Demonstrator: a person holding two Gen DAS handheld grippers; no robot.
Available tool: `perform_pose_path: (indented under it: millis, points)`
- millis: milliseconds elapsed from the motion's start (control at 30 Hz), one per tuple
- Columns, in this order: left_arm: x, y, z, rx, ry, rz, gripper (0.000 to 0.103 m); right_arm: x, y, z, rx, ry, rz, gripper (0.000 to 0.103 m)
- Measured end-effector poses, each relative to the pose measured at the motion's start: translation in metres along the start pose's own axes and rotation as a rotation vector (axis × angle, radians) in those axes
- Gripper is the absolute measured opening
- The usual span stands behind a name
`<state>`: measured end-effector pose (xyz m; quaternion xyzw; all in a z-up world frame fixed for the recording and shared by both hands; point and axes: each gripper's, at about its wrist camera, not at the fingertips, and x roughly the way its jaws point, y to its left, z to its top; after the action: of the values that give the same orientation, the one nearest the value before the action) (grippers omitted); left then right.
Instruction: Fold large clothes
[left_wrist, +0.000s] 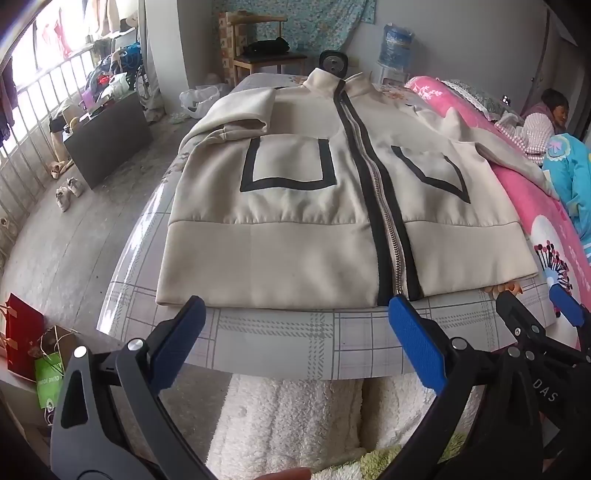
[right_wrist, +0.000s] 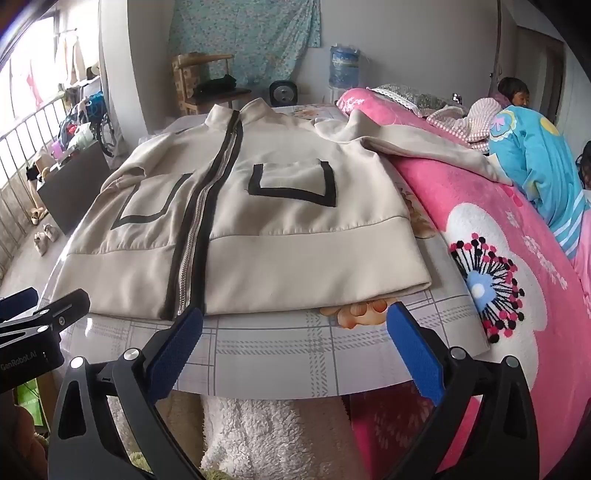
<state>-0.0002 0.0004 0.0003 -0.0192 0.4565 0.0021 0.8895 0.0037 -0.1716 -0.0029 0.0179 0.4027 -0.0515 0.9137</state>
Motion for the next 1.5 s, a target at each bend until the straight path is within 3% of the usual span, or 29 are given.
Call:
perform_pose_path:
  millis: [1500]
  points:
    - [-0.002,0.010,0.001,-0.025,-0.002,0.021,0.096,-0.005,0.004,0.001,-0.014,-0.002,0.012,0.097]
